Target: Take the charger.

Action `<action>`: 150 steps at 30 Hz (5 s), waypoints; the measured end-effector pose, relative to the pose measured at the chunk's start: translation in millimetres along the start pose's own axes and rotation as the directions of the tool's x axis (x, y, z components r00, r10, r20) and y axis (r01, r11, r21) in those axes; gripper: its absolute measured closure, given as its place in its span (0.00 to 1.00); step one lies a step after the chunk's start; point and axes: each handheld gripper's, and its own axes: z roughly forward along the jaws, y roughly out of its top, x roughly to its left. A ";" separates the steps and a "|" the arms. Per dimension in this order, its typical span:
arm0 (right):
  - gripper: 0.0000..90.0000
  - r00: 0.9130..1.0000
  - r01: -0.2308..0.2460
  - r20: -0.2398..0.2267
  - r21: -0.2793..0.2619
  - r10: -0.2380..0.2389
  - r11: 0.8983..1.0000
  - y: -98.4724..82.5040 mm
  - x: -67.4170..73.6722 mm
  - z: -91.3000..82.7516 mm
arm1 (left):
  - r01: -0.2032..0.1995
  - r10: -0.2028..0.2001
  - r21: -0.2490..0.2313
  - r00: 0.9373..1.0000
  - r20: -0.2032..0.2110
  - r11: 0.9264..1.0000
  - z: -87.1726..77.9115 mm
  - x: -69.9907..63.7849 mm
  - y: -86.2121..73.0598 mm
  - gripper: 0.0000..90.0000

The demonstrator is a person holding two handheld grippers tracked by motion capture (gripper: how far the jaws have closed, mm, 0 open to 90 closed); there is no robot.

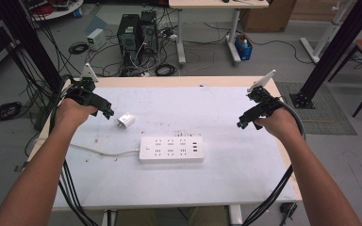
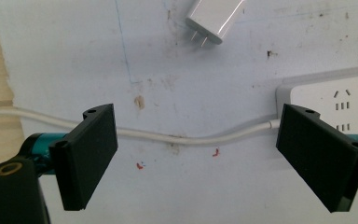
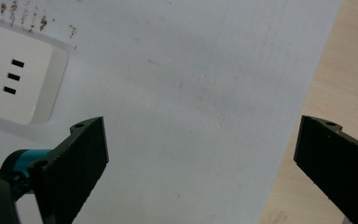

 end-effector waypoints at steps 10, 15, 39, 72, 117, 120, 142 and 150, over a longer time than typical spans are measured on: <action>0.02 1.000 0.011 -0.006 -0.010 -0.011 1.000 0.2 0.2 -0.4 | -0.137 0.139 -0.063 0.990 0.033 0.989 -1.7 -4.9 7.7 0.14; 0.02 1.000 0.010 -0.005 -0.014 -0.010 1.000 -0.9 -1.9 -0.9 | -0.273 0.277 -0.092 0.961 0.025 0.958 0.8 -10.6 10.9 0.14; 0.02 0.999 0.039 -0.014 -0.012 -0.039 0.999 -2.5 -1.0 2.9 | -0.597 0.618 -0.179 0.780 0.100 0.782 61.3 -4.6 55.3 0.14; 0.02 0.996 0.091 0.005 -0.004 -0.091 0.996 2.6 0.4 14.0 | -0.560 0.567 -0.093 0.819 0.087 0.823 155.0 -15.7 68.9 0.14; 0.02 0.995 0.099 0.008 -0.015 -0.099 0.995 -0.1 0.5 17.7 | -0.542 0.550 -0.103 0.831 0.081 0.834 155.1 -15.2 62.2 0.47; 0.02 0.995 0.102 0.006 -0.019 -0.102 0.995 -1.6 0.3 17.5 | -0.552 0.562 -0.116 0.823 0.079 0.826 147.5 -18.8 59.9 0.47; 0.02 0.987 0.157 0.034 -0.040 -0.156 0.987 -18.2 16.6 5.9 | -0.681 0.716 -0.239 0.689 0.107 0.692 52.7 -40.1 5.5 0.47; 0.02 0.982 0.188 0.025 -0.055 -0.187 0.981 -25.7 29.6 -3.3 | -0.702 0.749 -0.273 0.648 0.135 0.657 20.8 -57.1 -21.2 0.47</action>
